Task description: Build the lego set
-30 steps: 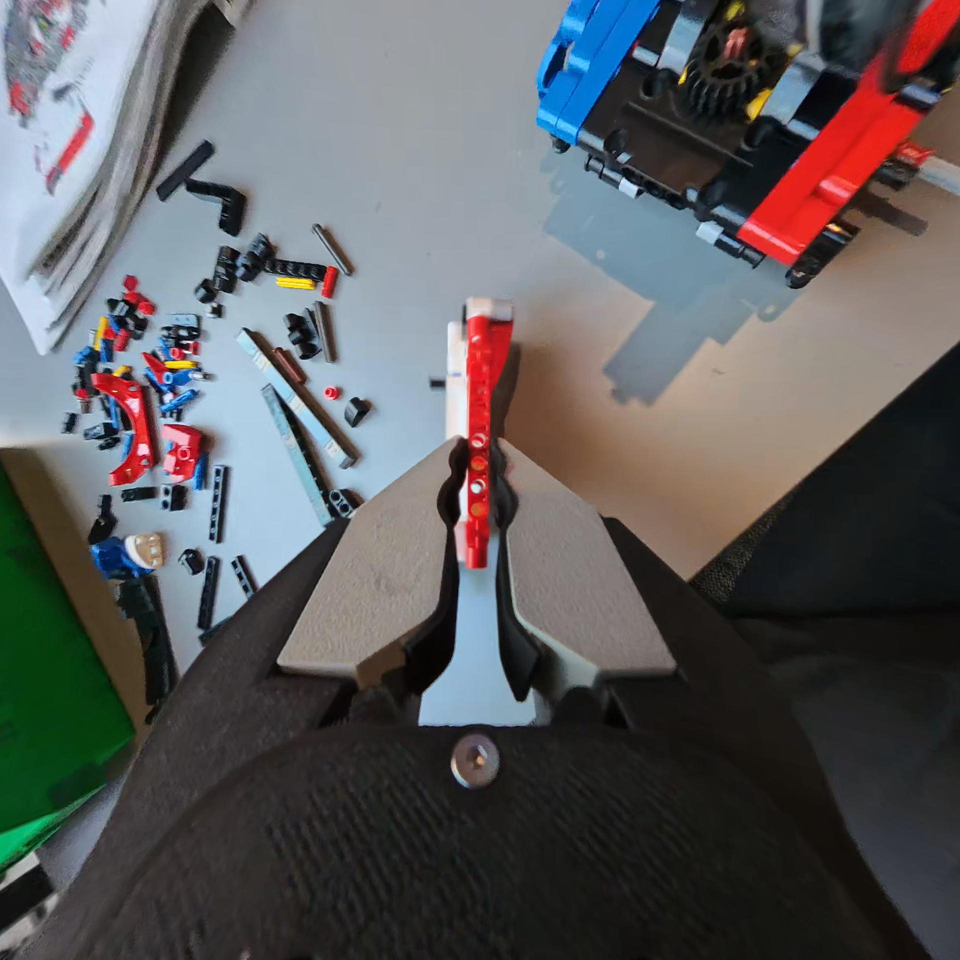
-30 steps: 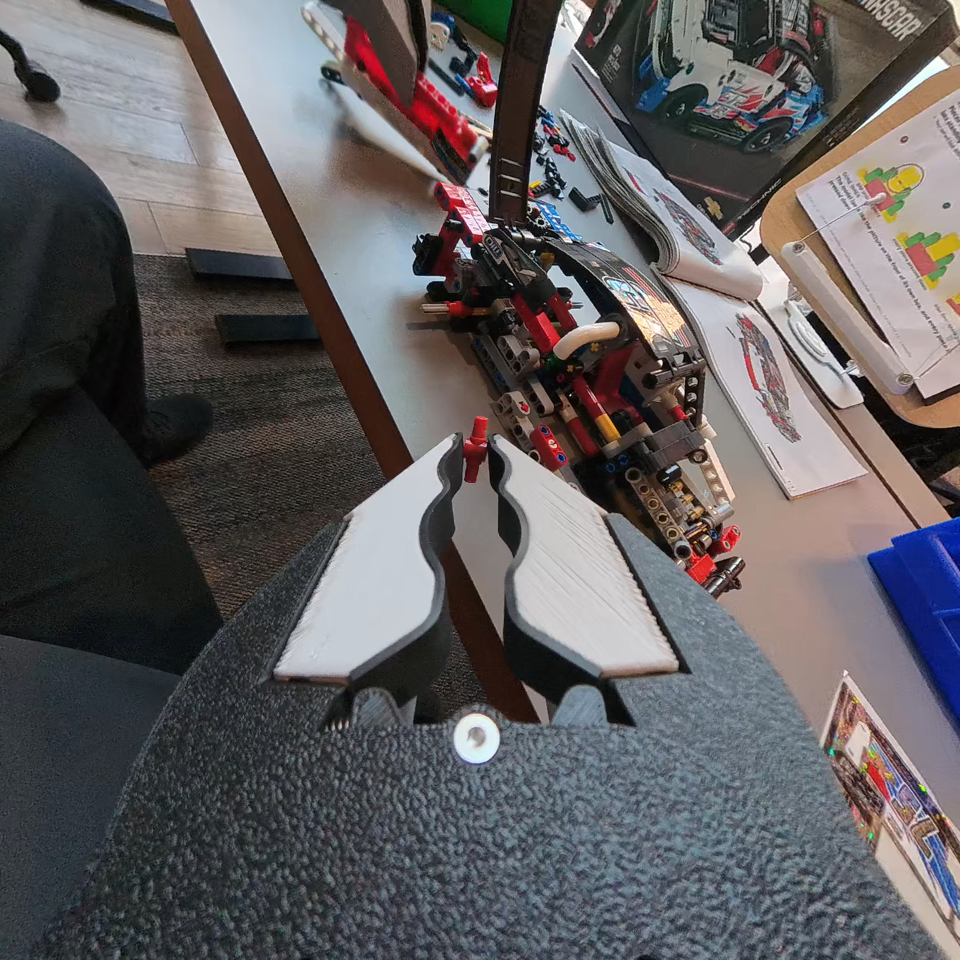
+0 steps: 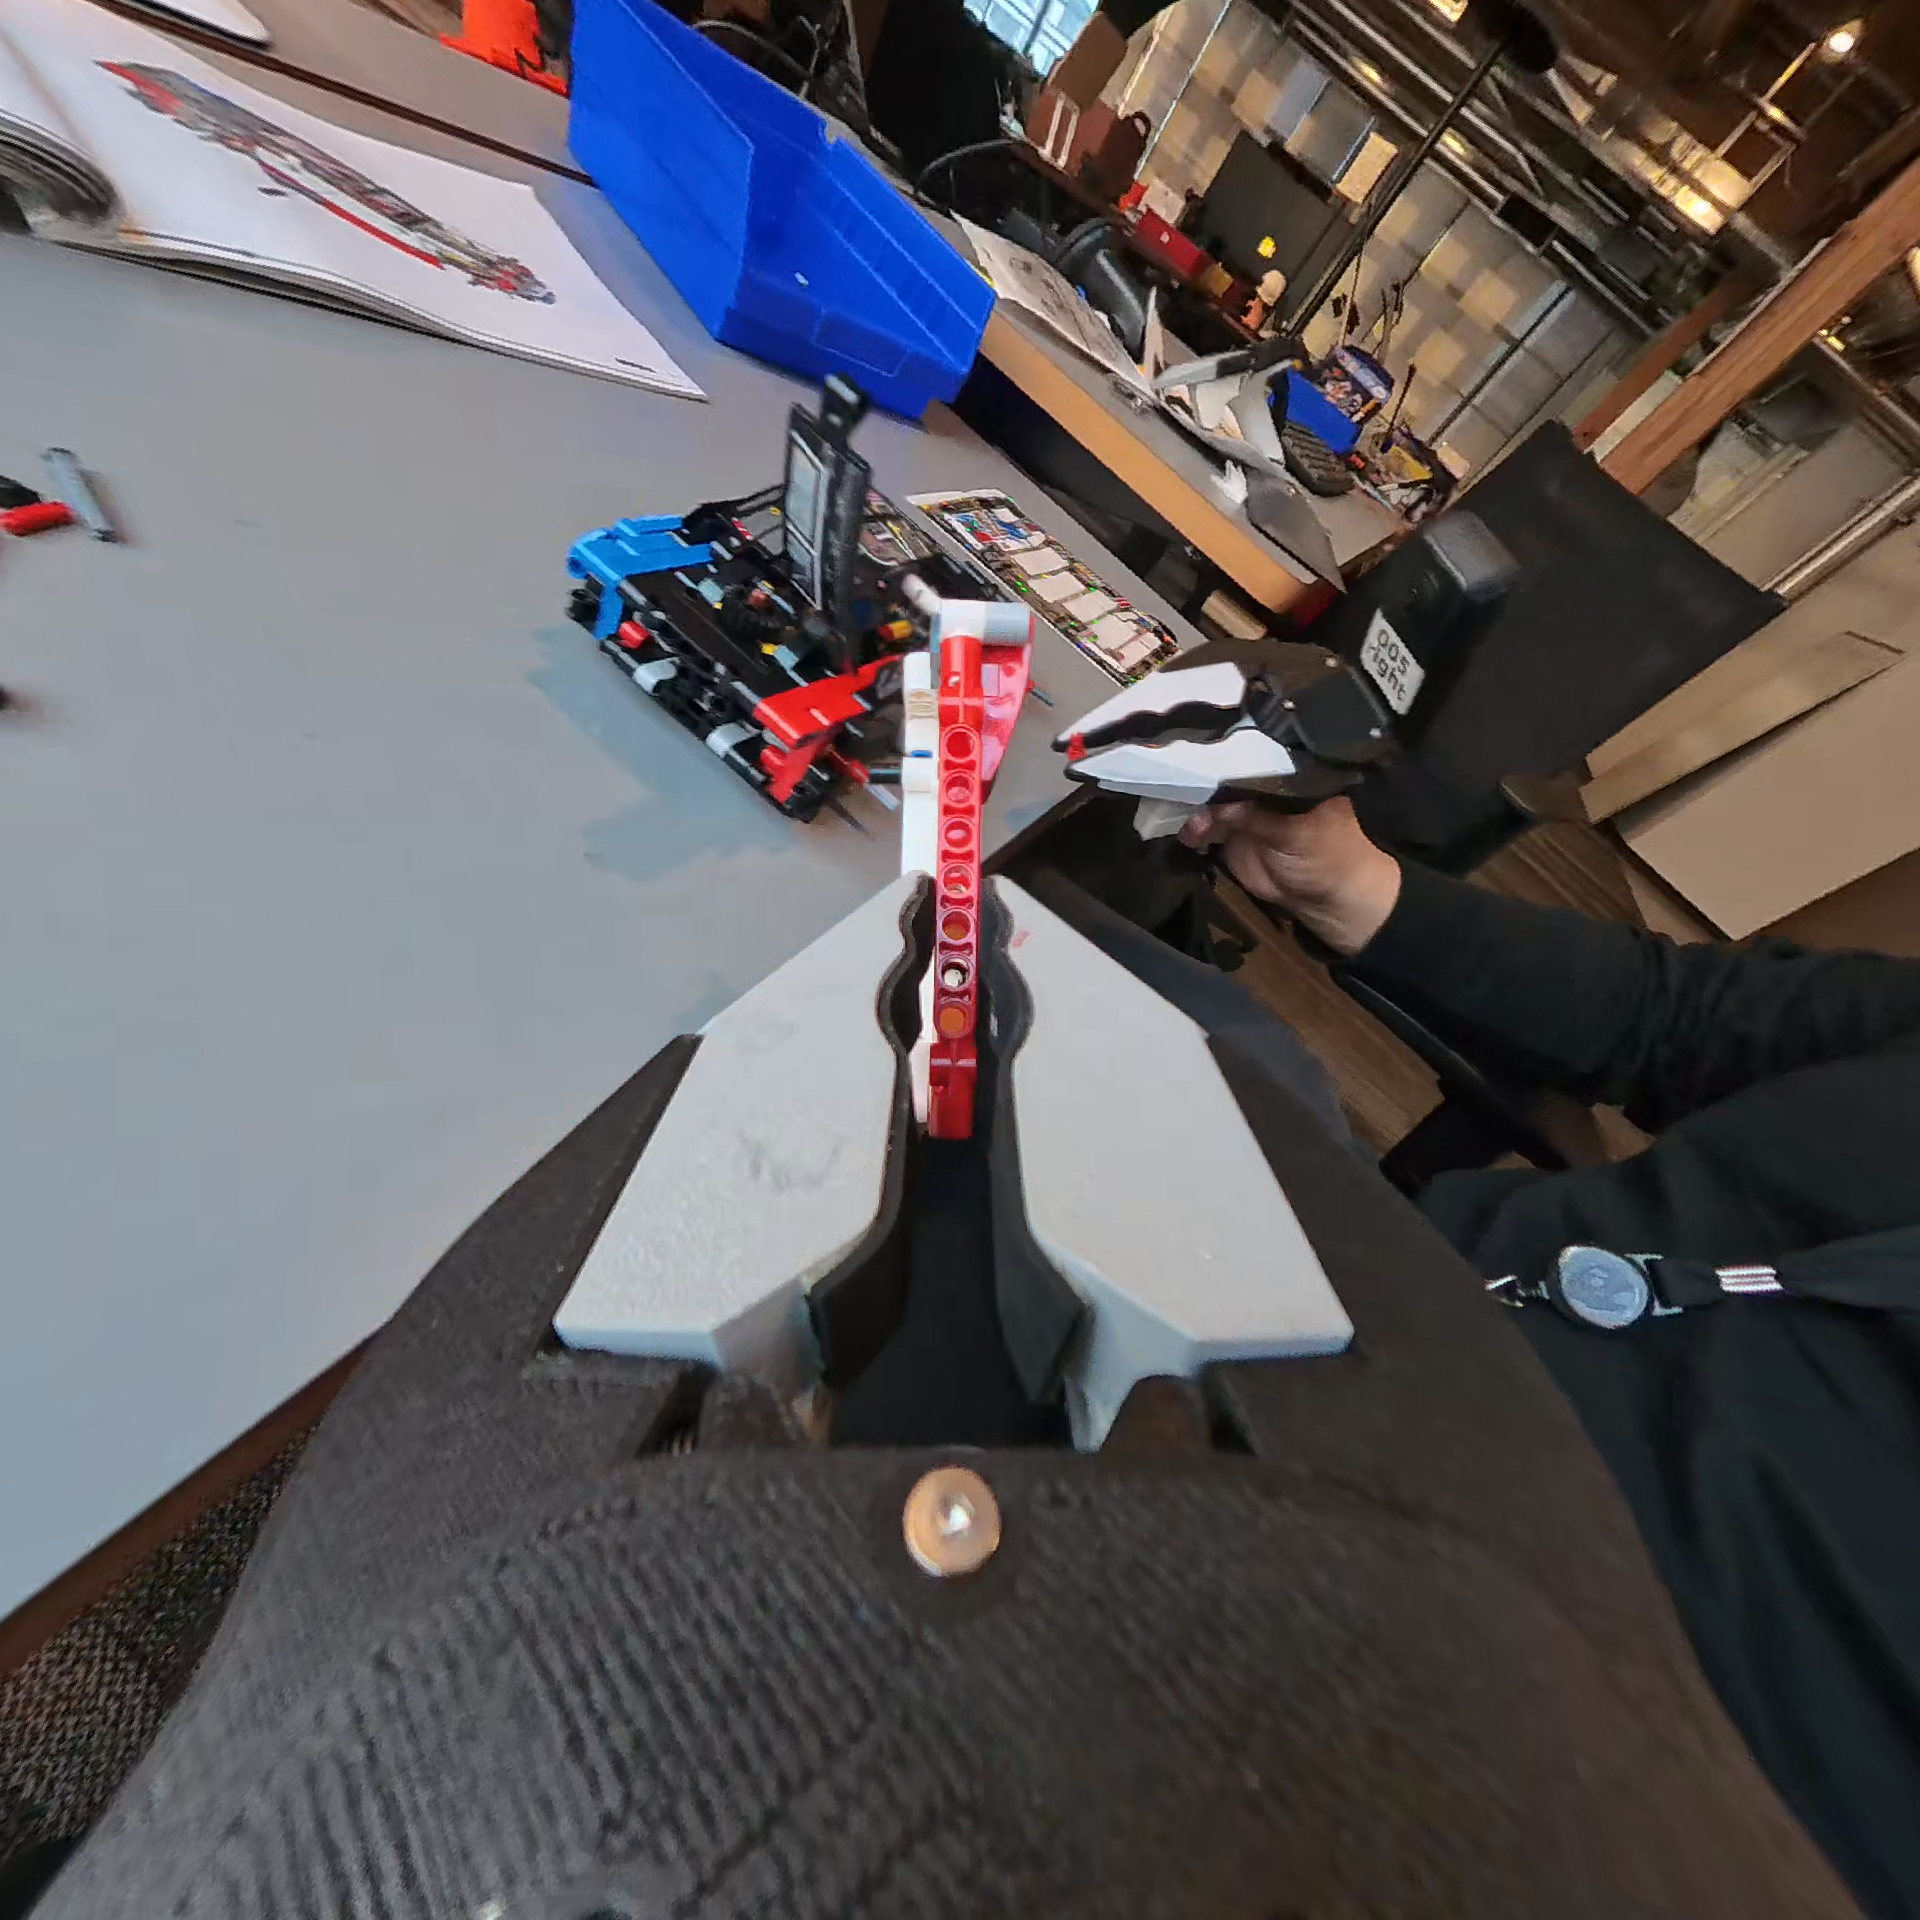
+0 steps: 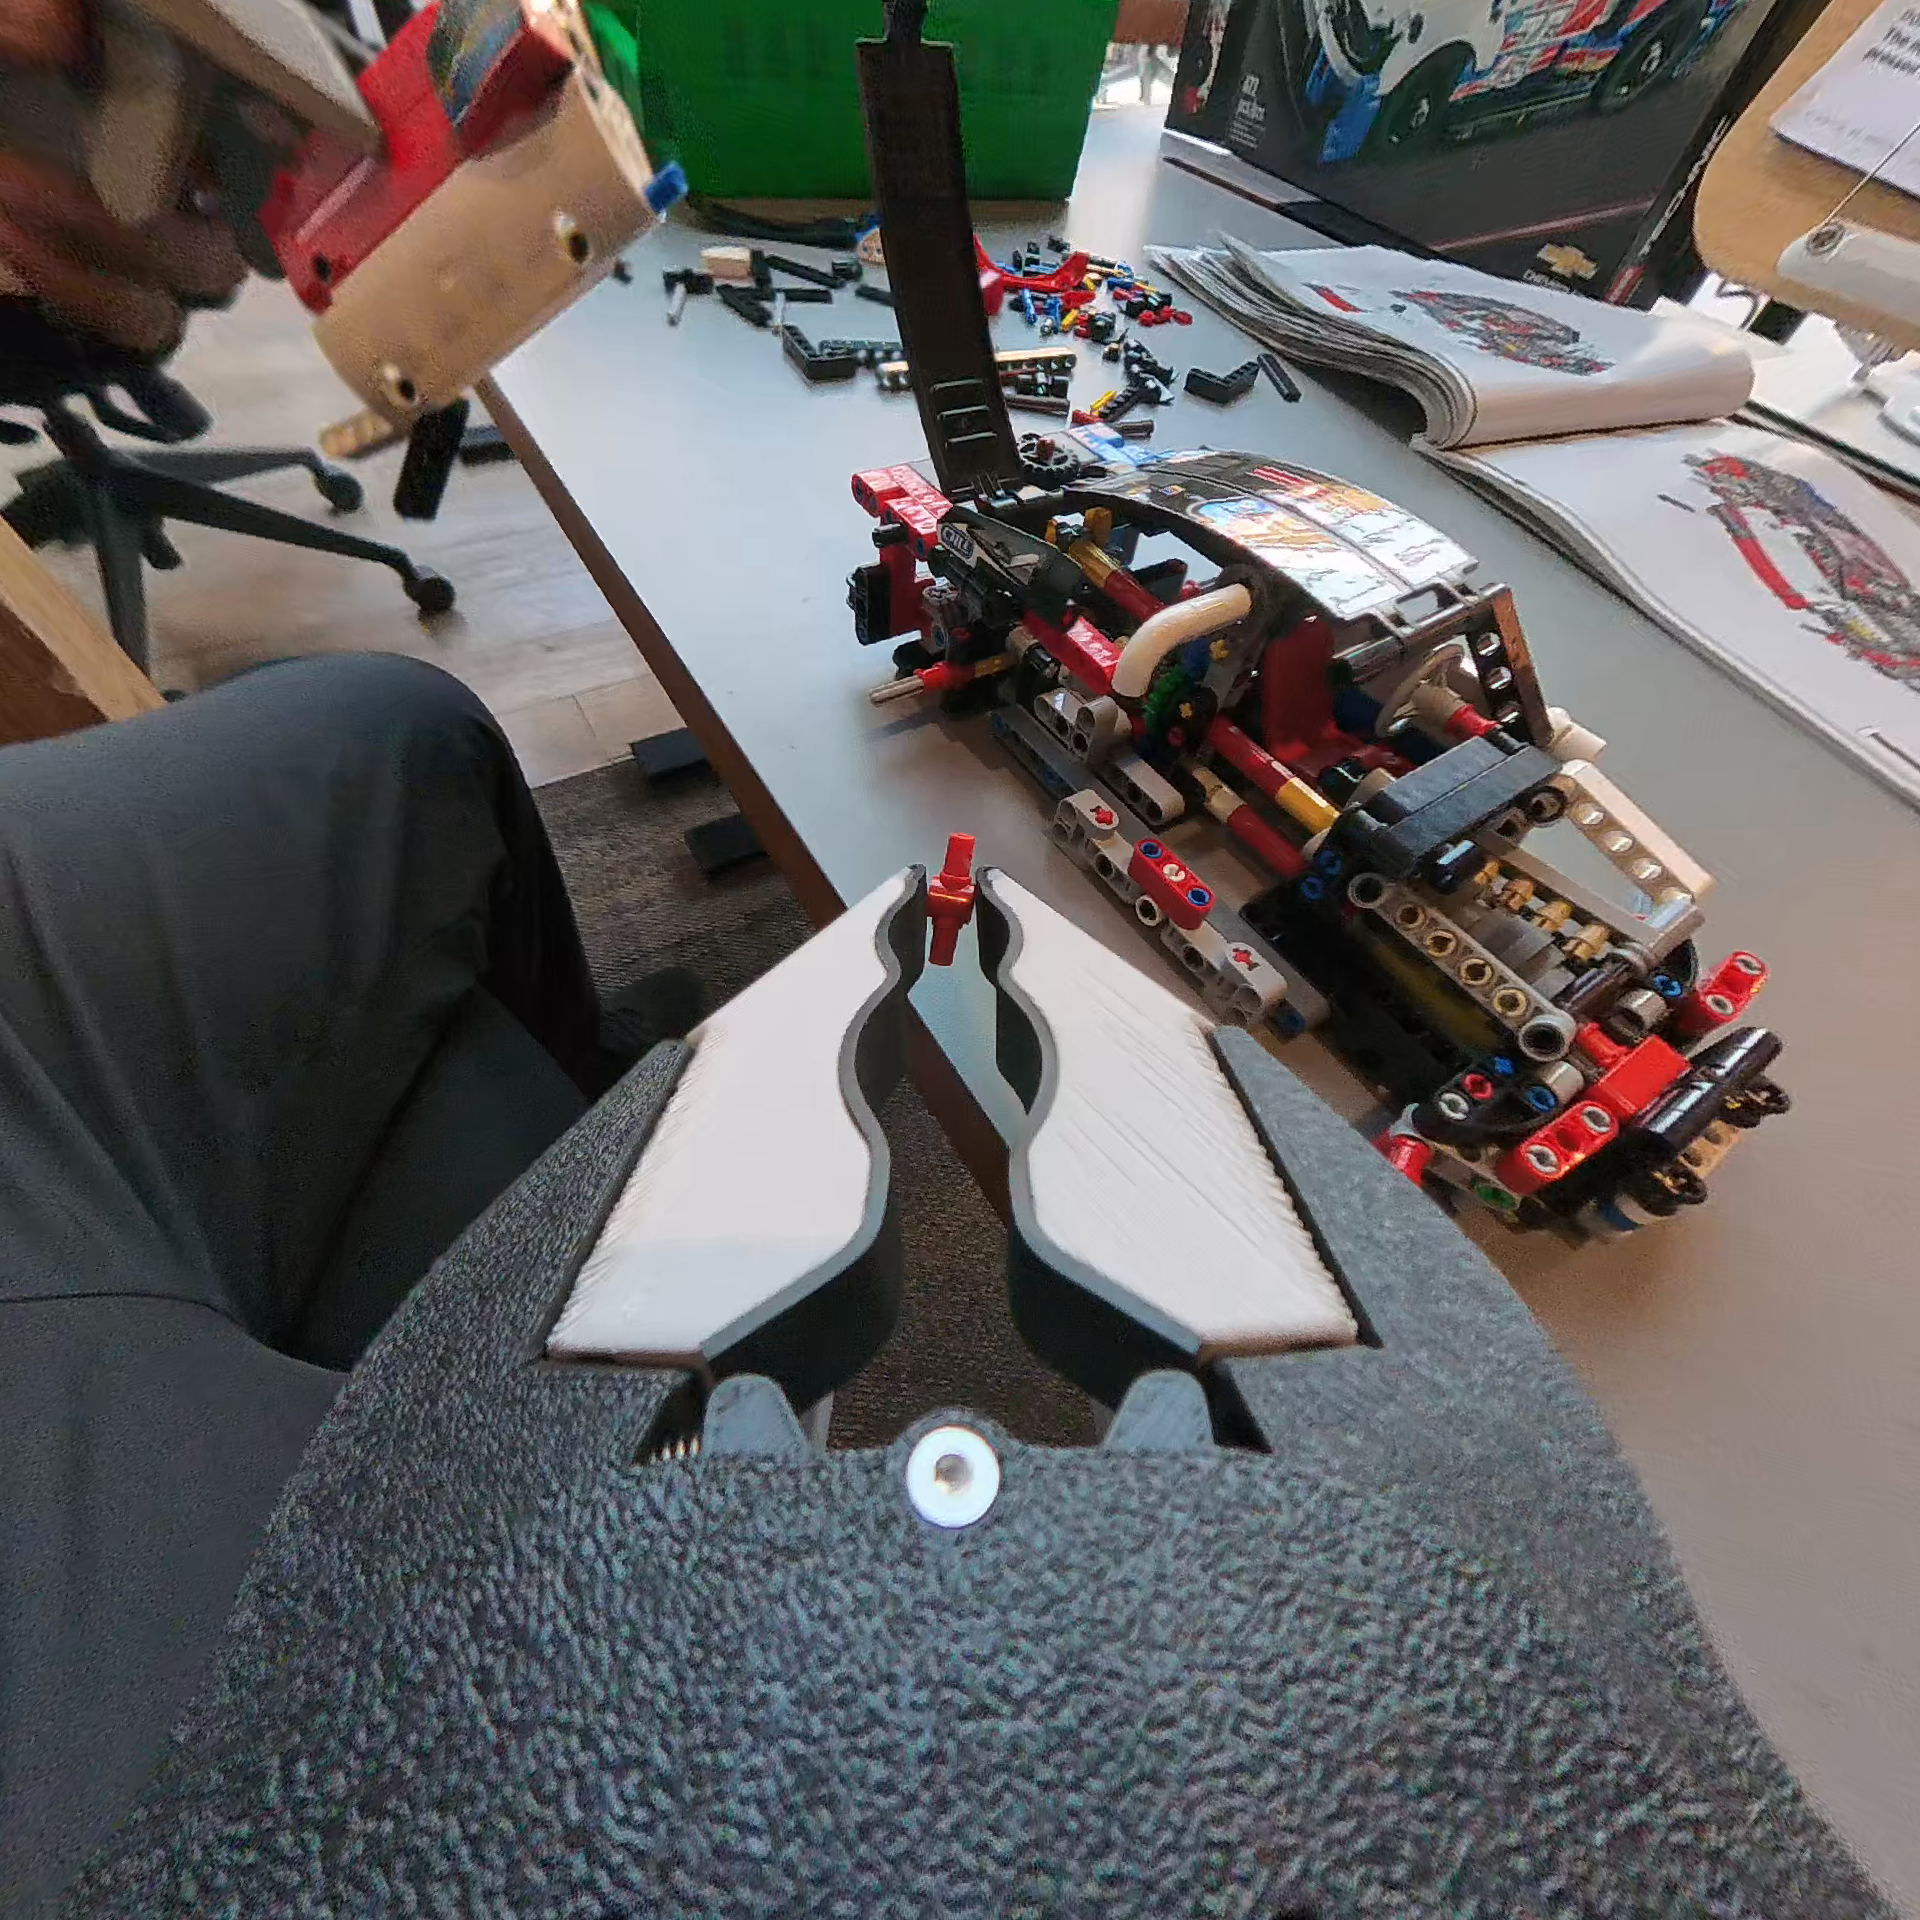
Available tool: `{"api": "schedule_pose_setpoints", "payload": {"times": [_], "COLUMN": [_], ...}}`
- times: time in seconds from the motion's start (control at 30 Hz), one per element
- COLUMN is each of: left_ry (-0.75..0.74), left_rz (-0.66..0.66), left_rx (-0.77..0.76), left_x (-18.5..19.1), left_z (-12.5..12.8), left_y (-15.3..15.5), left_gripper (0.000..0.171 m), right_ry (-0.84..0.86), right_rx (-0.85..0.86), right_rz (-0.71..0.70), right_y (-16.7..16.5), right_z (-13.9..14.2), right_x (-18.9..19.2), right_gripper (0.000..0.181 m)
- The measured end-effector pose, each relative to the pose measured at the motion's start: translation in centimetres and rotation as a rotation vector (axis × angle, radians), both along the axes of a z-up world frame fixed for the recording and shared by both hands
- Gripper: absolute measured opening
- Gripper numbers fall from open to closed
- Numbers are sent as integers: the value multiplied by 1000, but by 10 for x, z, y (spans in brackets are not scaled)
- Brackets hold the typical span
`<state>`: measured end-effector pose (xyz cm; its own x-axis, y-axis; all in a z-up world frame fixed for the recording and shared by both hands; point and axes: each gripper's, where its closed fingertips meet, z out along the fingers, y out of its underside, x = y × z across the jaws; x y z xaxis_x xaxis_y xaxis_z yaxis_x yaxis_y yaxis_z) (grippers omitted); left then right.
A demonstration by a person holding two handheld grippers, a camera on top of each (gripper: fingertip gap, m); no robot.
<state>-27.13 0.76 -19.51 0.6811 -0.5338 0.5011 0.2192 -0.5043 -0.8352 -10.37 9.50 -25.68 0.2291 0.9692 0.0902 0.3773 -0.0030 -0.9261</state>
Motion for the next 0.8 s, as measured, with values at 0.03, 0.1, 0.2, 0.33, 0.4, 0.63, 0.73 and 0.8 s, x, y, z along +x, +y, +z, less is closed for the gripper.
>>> {"api": "schedule_pose_setpoints", "payload": {"times": [0.03,0.1,0.2,0.33,0.4,0.63,0.73,0.8], "left_ry": [-3,-43,-142,-323,-411,-862,-1031,-1113], "left_rz": [-3,-7,-31,-28,-32,-100,-130,-168], "left_rx": [2,-8,-40,-77,-89,-58,-74,-102], "left_x": [6,19,37,50,57,89,99,106], "left_z": [-1,-4,-10,-16,-19,2,4,4], "left_y": [-2,-6,-11,-15,-18,-35,-41,-43], "left_gripper": [5,5,5,5,5,5,5,5], "right_ry": [9,19,27,35,39,176,247,268], "right_rx": [-19,-41,-66,-86,-88,-120,-137,-154], "right_rz": [1,1,17,45,57,155,212,230], "right_y": [0,1,-1,-8,-11,-35,-48,-51], "right_z": [0,0,-1,0,0,31,47,51], "right_x": [0,0,-1,-4,-5,-12,-13,-13], "right_gripper": [7,7,7,7,7,8,7,7]}}
